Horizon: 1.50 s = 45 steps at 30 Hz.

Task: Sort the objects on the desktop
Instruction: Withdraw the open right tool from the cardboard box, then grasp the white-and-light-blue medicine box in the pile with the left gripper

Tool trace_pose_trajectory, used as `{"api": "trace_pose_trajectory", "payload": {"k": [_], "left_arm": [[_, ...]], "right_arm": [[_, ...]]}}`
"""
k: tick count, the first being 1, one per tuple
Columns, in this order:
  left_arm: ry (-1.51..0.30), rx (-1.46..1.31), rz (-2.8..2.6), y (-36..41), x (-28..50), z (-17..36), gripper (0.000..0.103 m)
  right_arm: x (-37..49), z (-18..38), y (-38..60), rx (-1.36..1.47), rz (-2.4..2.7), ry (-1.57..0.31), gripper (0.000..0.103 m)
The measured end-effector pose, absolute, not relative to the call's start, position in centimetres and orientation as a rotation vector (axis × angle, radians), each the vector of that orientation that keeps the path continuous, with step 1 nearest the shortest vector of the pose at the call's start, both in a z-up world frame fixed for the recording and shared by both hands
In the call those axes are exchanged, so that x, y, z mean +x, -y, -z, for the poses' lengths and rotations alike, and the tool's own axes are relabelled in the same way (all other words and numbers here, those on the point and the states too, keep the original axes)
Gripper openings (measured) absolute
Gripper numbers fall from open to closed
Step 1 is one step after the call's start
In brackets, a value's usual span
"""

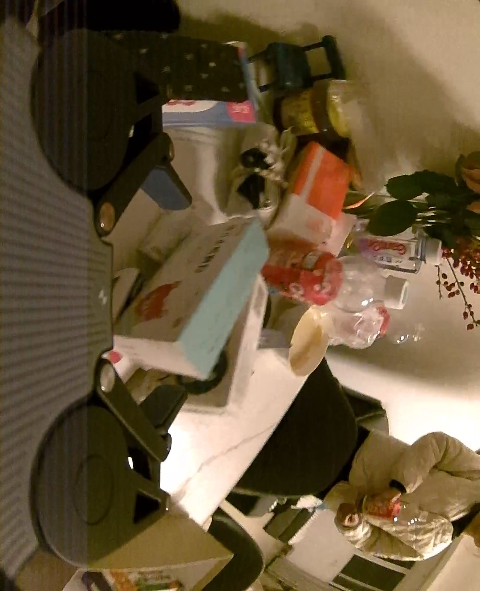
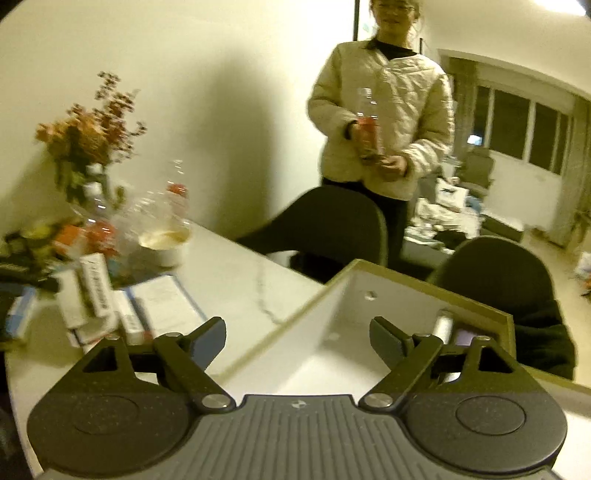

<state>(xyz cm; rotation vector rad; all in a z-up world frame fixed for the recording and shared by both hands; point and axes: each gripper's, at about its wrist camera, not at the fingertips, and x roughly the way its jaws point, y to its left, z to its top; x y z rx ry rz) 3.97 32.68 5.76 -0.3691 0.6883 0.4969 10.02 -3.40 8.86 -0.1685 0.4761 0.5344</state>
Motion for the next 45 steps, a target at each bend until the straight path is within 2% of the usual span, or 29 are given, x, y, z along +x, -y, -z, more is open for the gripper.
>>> {"api": "trace_pose_trajectory", "payload": {"k": [19,24,27,30,35,41,45], "left_arm": [[-0.754,-0.459,-0.490,-34.5,7.1,-5.3,0.090],[-0.770,-0.473,-0.493,-35.1,7.3,-4.8,0.083],[-0.775,-0.468,-0.478,-34.9,7.1,-4.8,0.070],[-0.779,-0.429,-0.472,-34.5,7.0,-5.0,0.065],[-0.796,-0.351,-0.450,-34.3,6.3,-5.5,0.050],[-0.831,-0.288,-0.424,-34.5,5.1,-5.5,0.043],[-0.881,-0.265,-0.405,-34.8,4.9,-5.3,0.044]], "right_arm": [[7.8,-7.7,-0.2,-0.143,-0.668,-0.507,0.087],[7.7,-7.0,-0.5,-0.146,-0.678,-0.524,0.087],[7.6,-6.7,-0.5,-0.146,-0.679,-0.532,0.087],[7.7,-6.4,-0.6,-0.139,-0.681,-0.541,0.087],[7.6,-6.2,-1.0,-0.137,-0.702,-0.548,0.087],[7.6,-6.0,-1.4,-0.137,-0.715,-0.552,0.087],[7.7,-5.8,-1.6,-0.138,-0.718,-0.558,0.087]]}}
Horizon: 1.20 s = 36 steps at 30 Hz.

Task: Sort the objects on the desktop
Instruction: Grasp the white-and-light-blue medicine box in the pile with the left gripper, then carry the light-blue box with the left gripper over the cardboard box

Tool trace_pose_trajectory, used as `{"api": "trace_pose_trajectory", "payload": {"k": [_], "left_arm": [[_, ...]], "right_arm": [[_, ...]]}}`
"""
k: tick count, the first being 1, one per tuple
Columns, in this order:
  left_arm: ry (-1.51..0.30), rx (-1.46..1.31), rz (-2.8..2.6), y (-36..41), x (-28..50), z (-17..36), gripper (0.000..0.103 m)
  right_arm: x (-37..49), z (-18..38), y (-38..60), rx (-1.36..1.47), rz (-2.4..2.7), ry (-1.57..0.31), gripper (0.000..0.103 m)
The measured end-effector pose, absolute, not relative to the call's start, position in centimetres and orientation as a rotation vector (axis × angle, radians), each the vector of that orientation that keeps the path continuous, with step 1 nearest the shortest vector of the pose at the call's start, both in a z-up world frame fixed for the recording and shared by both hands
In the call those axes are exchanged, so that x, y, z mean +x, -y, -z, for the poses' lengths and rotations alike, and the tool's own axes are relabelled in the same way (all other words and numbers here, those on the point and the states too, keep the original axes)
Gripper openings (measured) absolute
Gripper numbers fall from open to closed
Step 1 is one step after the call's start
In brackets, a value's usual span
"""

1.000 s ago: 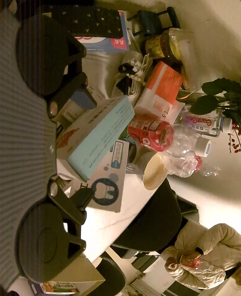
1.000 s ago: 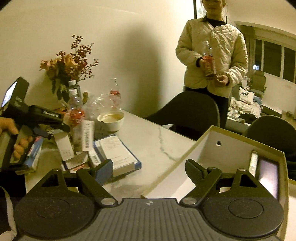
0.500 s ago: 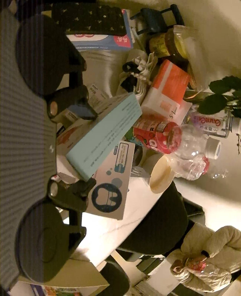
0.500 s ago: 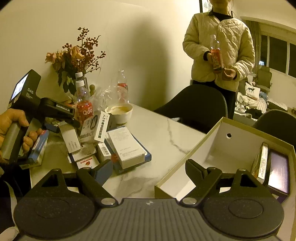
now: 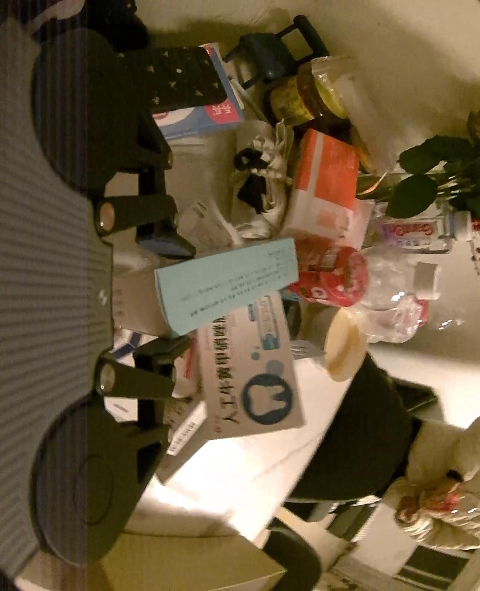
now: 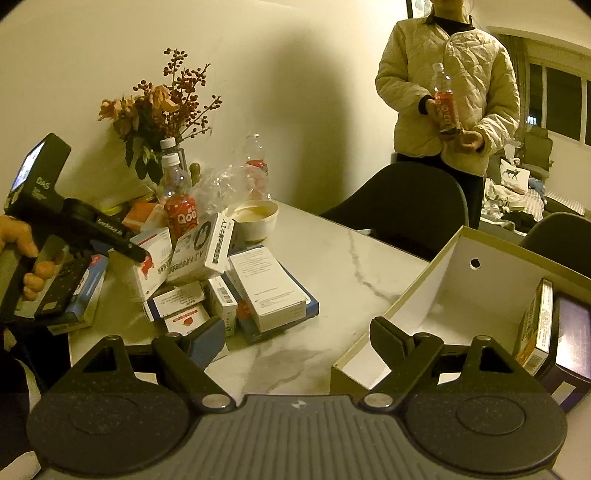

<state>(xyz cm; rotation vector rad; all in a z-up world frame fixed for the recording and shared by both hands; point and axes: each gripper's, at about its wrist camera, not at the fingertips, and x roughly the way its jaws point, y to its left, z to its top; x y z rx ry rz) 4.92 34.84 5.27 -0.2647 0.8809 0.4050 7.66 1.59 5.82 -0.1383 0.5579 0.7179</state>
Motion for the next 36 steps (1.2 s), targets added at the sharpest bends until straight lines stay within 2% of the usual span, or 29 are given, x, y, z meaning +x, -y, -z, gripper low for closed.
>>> {"api": "trace_pose_trajectory", "payload": {"k": [4,7,10,14,36], "left_arm": [[-0.907,-0.245,-0.416,-35.4,5.3,-5.1,0.055],[-0.927,-0.238,-0.416,-35.9,6.0,-4.7,0.055],[-0.954,-0.227,-0.433,-36.5,6.9,-4.1,0.054],[-0.982,-0.224,-0.439,-36.8,7.6,-3.2,0.037],[-0.830,-0.158,-0.453,-33.9,5.7,-7.3,0.035]], "right_arm": [[7.7,-5.7,-1.7,-0.138,-0.721,-0.564,0.087],[7.7,-5.5,-1.7,-0.139,-0.723,-0.569,0.087],[7.7,-5.4,-1.6,-0.137,-0.724,-0.575,0.087],[7.6,-5.3,-1.5,-0.138,-0.724,-0.579,0.087],[7.4,-5.3,-0.3,-0.117,-0.717,-0.581,0.087]]}}
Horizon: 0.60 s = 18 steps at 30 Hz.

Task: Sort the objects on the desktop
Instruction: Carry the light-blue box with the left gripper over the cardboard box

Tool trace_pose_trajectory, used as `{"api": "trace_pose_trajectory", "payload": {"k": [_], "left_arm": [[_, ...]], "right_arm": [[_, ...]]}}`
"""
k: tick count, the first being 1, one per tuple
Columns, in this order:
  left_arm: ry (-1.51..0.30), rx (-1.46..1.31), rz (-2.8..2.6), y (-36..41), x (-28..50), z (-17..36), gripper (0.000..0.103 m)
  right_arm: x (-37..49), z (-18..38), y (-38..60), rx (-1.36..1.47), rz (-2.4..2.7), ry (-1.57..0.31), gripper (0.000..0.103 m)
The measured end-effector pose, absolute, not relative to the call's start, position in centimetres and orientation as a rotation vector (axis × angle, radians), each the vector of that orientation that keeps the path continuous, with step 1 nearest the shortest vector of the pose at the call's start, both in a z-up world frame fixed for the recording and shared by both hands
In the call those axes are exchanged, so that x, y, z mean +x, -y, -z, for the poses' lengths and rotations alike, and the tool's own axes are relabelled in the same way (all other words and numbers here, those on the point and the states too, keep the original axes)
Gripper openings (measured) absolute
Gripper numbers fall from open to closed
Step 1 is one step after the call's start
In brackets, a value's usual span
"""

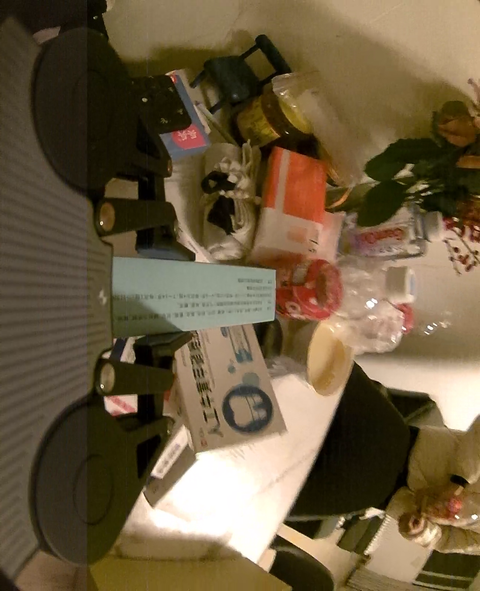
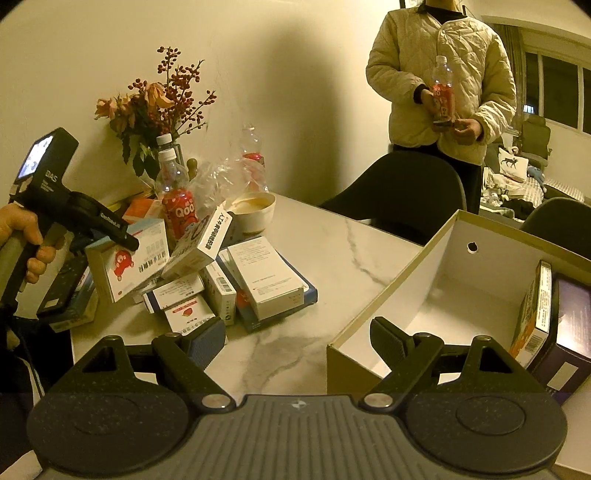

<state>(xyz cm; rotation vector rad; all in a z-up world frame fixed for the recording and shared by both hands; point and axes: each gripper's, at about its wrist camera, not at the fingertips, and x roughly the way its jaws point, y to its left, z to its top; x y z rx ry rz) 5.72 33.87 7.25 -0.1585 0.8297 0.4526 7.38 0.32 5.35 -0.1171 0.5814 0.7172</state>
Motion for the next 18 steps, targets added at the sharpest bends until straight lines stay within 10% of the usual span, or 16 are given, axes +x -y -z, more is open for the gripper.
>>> {"api": "trace_pose_trajectory", "payload": {"k": [18], "left_arm": [[-0.729,-0.078,-0.317,-26.9,7.3,-9.9,0.036]], "right_arm": [[6.9,-6.0,1.7,-0.104,-0.688,-0.557,0.088]]}}
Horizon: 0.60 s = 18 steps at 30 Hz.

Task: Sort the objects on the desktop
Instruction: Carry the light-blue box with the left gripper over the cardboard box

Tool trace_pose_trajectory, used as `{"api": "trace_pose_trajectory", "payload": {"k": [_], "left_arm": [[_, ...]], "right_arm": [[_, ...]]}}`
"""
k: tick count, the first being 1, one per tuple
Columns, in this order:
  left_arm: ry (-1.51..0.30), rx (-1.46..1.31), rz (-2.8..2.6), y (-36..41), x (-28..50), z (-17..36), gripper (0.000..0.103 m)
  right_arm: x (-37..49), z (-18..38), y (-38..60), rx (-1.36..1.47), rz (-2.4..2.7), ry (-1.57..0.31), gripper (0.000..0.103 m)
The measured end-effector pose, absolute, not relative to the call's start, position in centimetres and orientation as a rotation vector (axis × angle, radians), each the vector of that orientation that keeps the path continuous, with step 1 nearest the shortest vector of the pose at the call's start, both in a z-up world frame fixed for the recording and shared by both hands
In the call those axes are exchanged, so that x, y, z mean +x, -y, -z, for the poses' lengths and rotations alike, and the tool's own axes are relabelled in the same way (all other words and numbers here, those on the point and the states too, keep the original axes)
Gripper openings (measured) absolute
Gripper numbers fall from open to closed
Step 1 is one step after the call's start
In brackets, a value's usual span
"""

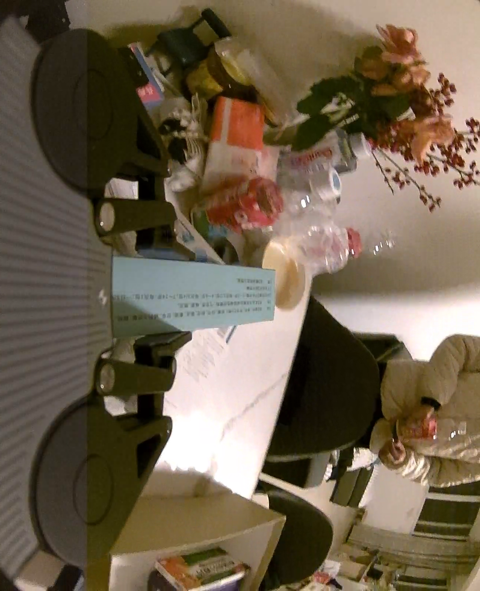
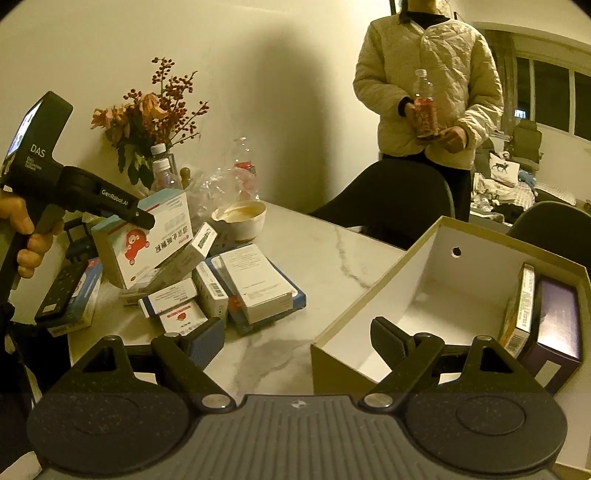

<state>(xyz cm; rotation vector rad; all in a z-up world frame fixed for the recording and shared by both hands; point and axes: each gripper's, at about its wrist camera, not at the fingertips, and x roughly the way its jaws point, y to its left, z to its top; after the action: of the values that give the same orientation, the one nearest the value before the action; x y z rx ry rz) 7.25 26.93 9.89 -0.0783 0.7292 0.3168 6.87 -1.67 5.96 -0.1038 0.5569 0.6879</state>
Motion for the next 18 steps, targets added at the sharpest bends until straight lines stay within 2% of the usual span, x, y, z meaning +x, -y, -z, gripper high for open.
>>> {"api": "trace_pose_trajectory", "payload": {"k": [18], "left_arm": [[-0.709,-0.059,-0.155,-21.2,10.4,-9.9,0.035]], "right_arm": [[7.3,-6.5,4.0,-0.063,-0.632,-0.552,0.088]]}}
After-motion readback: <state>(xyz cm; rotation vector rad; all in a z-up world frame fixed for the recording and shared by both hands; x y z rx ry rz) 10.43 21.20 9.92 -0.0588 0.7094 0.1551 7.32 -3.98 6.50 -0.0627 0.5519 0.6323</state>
